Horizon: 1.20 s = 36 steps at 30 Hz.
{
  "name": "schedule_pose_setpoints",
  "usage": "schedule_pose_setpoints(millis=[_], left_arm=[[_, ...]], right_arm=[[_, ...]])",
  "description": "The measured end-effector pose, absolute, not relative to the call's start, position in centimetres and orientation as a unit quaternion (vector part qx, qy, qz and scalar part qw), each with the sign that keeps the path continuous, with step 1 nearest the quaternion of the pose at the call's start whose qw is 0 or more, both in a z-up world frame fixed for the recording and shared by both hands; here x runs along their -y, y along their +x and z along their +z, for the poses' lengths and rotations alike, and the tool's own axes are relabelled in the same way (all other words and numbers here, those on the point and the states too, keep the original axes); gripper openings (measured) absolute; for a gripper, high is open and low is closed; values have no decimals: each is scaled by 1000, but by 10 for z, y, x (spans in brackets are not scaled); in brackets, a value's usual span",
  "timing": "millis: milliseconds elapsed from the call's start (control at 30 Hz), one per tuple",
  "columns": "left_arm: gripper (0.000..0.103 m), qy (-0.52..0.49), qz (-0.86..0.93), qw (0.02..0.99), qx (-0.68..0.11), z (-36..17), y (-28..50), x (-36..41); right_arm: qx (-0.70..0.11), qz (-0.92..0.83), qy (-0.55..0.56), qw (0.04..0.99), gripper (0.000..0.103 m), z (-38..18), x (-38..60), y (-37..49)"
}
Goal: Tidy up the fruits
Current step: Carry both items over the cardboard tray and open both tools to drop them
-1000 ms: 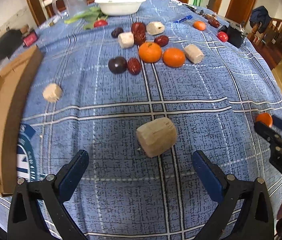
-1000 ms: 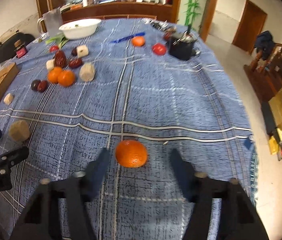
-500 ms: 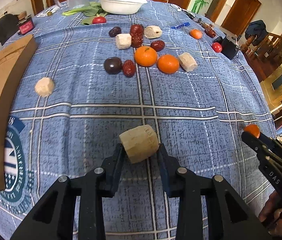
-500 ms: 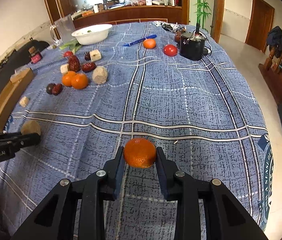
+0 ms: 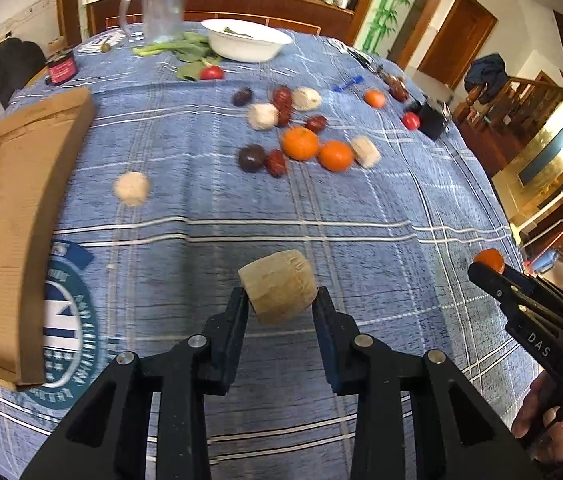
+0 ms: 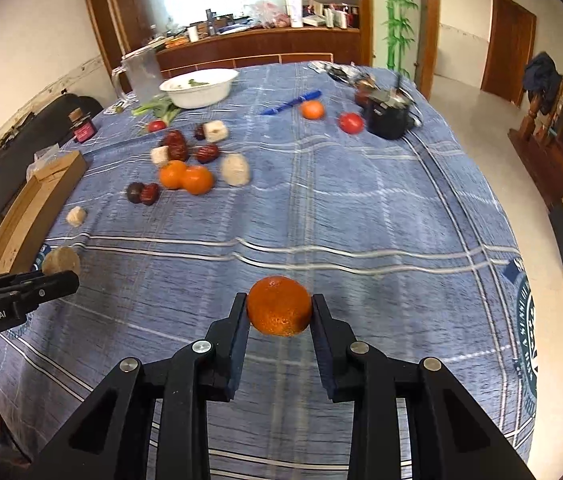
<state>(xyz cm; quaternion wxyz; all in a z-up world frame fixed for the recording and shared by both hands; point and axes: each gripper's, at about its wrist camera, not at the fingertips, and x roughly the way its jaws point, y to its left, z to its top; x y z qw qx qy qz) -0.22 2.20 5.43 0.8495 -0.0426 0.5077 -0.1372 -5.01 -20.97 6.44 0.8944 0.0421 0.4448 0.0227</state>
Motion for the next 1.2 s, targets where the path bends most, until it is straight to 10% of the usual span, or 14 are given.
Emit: schedule_pose_setpoints(millis=[1200], left_arm=[[33, -78, 79, 857, -503, 29, 1, -318]], right_arm=[[-488, 298, -70, 817, 33, 42, -172, 37]])
